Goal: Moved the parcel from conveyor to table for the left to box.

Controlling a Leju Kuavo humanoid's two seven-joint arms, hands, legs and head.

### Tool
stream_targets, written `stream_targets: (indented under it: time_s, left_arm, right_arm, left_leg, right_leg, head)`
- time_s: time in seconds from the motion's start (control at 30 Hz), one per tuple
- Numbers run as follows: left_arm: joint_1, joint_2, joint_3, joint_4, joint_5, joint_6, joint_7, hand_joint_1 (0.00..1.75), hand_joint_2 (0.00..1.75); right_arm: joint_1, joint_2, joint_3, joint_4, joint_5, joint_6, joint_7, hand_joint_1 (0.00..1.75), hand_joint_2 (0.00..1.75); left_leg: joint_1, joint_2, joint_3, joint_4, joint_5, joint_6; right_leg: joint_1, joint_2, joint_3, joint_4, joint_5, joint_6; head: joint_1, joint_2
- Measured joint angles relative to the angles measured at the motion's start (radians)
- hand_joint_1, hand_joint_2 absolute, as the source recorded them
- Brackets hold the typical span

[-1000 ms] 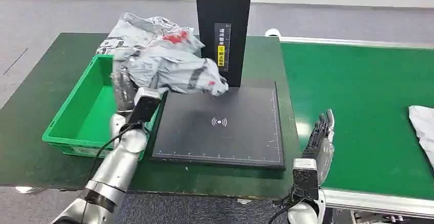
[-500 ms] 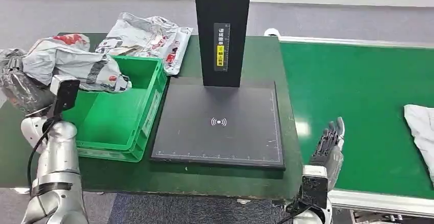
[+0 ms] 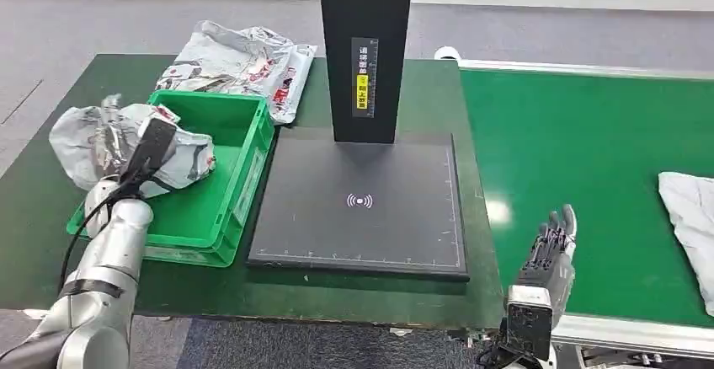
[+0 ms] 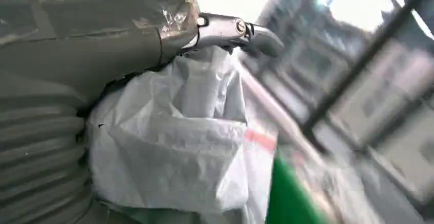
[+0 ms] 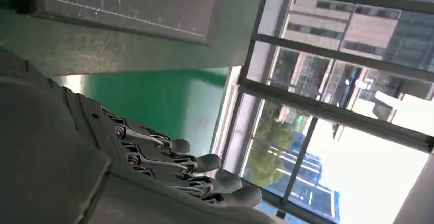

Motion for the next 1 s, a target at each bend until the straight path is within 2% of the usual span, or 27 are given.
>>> stream_targets:
  time_s: [0.1, 0.33, 0.83, 0.87, 1.0]
  left_arm:
    - [0.033, 0.001, -0.051, 0.013, 0.054, -0.037, -0.053, 0.0, 1.75]
    - [0.058, 0.005, -0.102, 0.016, 0.082, -0.058, -0.057, 0.0, 1.75]
    - [0.061, 0.007, -0.112, 0.016, 0.082, -0.06, -0.056, 0.0, 1.75]
    - [0.061, 0.007, -0.112, 0.016, 0.082, -0.06, -0.056, 0.0, 0.0]
    - [0.062, 0.009, -0.116, 0.016, 0.082, -0.06, -0.056, 0.0, 0.0]
  right_arm:
    - [0.0, 0.0, 0.0, 0.0, 0.005, 0.01, 0.0, 0.0, 0.0]
    - [-0.001, 0.0, 0.0, 0.0, 0.006, 0.016, 0.001, 0.0, 0.0]
    - [-0.001, 0.0, 0.0, 0.0, 0.006, 0.016, 0.001, 0.0, 0.0]
    - [-0.001, 0.0, 0.0, 0.0, 0.006, 0.016, 0.001, 0.0, 0.0]
    - [-0.001, 0.0, 0.0, 0.0, 0.007, 0.016, 0.001, 0.0, 0.0]
  left_leg:
    - [0.0, 0.0, 0.0, 0.0, 0.0, 0.0]
    - [0.0, 0.0, 0.0, 0.0, 0.0, 0.0]
    - [0.0, 0.0, 0.0, 0.0, 0.0, 0.0]
    - [0.0, 0.0, 0.0, 0.0, 0.0, 0.0]
    - [0.0, 0.0, 0.0, 0.0, 0.0, 0.0]
  right_leg:
    - [0.0, 0.0, 0.0, 0.0, 0.0, 0.0]
    - [0.0, 0.0, 0.0, 0.0, 0.0, 0.0]
    - [0.0, 0.0, 0.0, 0.0, 0.0, 0.0]
    - [0.0, 0.0, 0.0, 0.0, 0.0, 0.0]
    - [0.0, 0.0, 0.0, 0.0, 0.0, 0.0]
  head:
    - [0.0, 0.0]
    - [0.0, 0.0]
    - [0.0, 0.0]
    - [0.0, 0.0]
    - [0.0, 0.0]
